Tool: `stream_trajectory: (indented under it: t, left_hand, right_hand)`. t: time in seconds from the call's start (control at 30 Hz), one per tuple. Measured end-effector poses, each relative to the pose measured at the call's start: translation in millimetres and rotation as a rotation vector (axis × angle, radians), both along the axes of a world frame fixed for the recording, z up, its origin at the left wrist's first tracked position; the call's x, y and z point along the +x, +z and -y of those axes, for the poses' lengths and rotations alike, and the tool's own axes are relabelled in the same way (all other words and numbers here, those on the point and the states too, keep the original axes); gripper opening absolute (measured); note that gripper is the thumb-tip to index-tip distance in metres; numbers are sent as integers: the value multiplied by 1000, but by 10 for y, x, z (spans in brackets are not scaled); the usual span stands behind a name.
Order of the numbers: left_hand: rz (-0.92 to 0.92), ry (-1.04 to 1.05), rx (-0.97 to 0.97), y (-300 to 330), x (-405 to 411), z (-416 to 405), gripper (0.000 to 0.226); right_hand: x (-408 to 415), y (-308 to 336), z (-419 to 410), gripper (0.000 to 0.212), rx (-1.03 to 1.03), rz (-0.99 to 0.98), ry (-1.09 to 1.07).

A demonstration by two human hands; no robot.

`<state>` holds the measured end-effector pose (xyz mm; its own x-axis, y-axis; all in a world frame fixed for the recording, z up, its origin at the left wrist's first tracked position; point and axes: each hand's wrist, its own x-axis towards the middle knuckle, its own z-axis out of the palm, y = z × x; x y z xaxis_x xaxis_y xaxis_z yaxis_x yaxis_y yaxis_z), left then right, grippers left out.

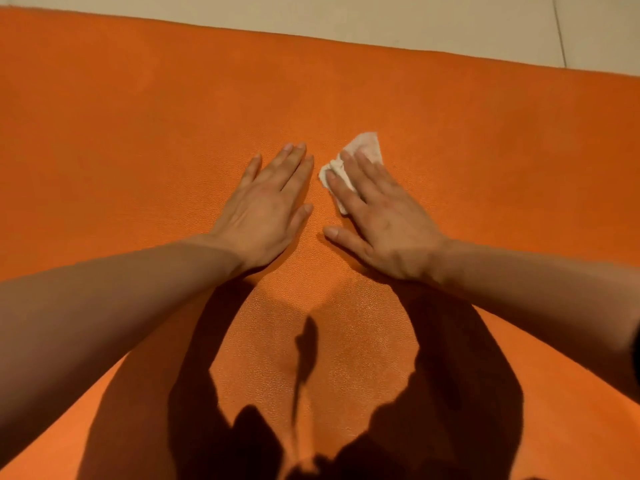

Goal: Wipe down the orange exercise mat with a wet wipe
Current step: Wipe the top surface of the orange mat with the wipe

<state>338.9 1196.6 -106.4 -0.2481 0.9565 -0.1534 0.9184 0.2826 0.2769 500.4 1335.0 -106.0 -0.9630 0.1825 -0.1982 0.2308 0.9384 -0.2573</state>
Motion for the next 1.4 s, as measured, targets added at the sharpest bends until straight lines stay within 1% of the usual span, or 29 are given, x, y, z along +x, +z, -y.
stream_trajectory:
  t: [0.1, 0.13, 0.17, 0.2, 0.3, 0.33, 0.37, 0.4, 0.47, 0.5, 0.53, 0.57, 0.67, 0.7, 0.73, 0.77, 0.83, 0.87, 0.9, 0.93, 1.03, 1.07, 1.1, 1.13, 1.23, 1.27, 1.3, 1.33, 1.4]
  left_hand:
    - [-46, -18, -9, -36, -18, 19, 66]
    - [-57, -19, -11, -43, -22, 17, 68]
    - [-64, -17, -14, -45, -23, 13, 69]
    - [-75, -11, -19, -49, -18, 6, 69]
    - [-126, -8, -23, -38, -14, -31, 70]
    - [-139, -12, -16, -26, -11, -40, 70]
    - [-151, -12, -4, -14, -13, -49, 69]
    - [-157, -13, 10, 3, -17, -60, 68]
    - [-159, -17, 32, 23, -24, -90, 64]
    - [-160, -19, 43, 27, -30, -106, 62]
    - [-162, -22, 55, 28, -37, -121, 60]
    - [-164, -26, 64, 29, -45, -134, 59]
    - [-182, -22, 49, 55, -79, -168, 55]
    - [-197, -19, 46, 68, -88, -182, 53]
    - [-211, -15, 50, 82, -102, -205, 52]
    - [-219, -10, 60, 88, -114, -229, 51]
    - [-202, 5, 75, 91, -136, -275, 55]
    - [-187, 12, 79, 87, -151, -294, 56]
    - [-176, 16, 81, 79, -175, -311, 56]
    - [-170, 19, 85, 71, -197, -318, 56]
    - [-174, 62, 107, 61, -307, -327, 53]
    - [-181, 80, 105, 57, -351, -333, 55]
    - [-190, 95, 91, 54, -399, -342, 57]
    - [-198, 107, 64, 48, -441, -354, 59]
    - [-182, 112, -23, 26, -512, -374, 61]
    - [-176, 104, -31, 26, -526, -370, 61]
    - [-171, 94, -33, 33, -540, -363, 61]
    - [-168, 93, -27, 39, -563, -347, 61]
    - [-174, 177, 17, 54, -683, -272, 61]
  right_hand:
    - [162, 13, 85, 80, -35, 14, 214]
    - [168, 25, -6, 79, -19, 32, 256]
    - [135, 29, -141, 78, 5, 44, 246]
    - [71, 38, -289, 79, 28, 45, 173]
    - [-173, 76, -646, 90, 46, 45, -178]
    - [-217, 83, -622, 92, 39, 58, -217]
    - [-232, 82, -522, 91, 22, 57, -188]
    - [-222, 62, -386, 89, -5, 44, -101]
    - [-137, 25, -217, 81, -26, 32, 138]
    - [-118, 21, -269, 78, -14, 37, 223]
    - [-143, 24, -394, 76, 2, 28, 240]
    - [-185, 40, -539, 75, 20, 23, 183]
    - [-293, 119, -917, 74, 38, 50, -208]
    - [-333, 122, -904, 73, 41, 66, -285]
    - [-380, 118, -810, 74, 36, 66, -298]
    - [-421, 110, -671, 77, 16, 48, -238]
    - [-434, 85, -484, 81, -15, 25, 3]
    - [-429, 77, -522, 80, 3, 31, 96]
    - [-445, 83, -644, 77, 28, 25, 118]
    - [-462, 87, -802, 74, 45, 25, 56]
    - [-516, 160, -1203, 66, 21, 77, -401]
    - [-575, 162, -1190, 65, 20, 82, -486]
    - [-678, 151, -1094, 66, 17, 77, -507]
    - [-800, 130, -957, 65, 4, 66, -464]
    - [-1047, 101, -659, 66, -49, 37, -203]
    - [-1072, 108, -692, 65, -50, 33, -166]
    - [-1059, 129, -780, 64, -39, 31, -175]
    - [-1004, 149, -882, 63, -14, 29, -233]
    - [-899, 174, -1013, 61, 46, 21, -431]
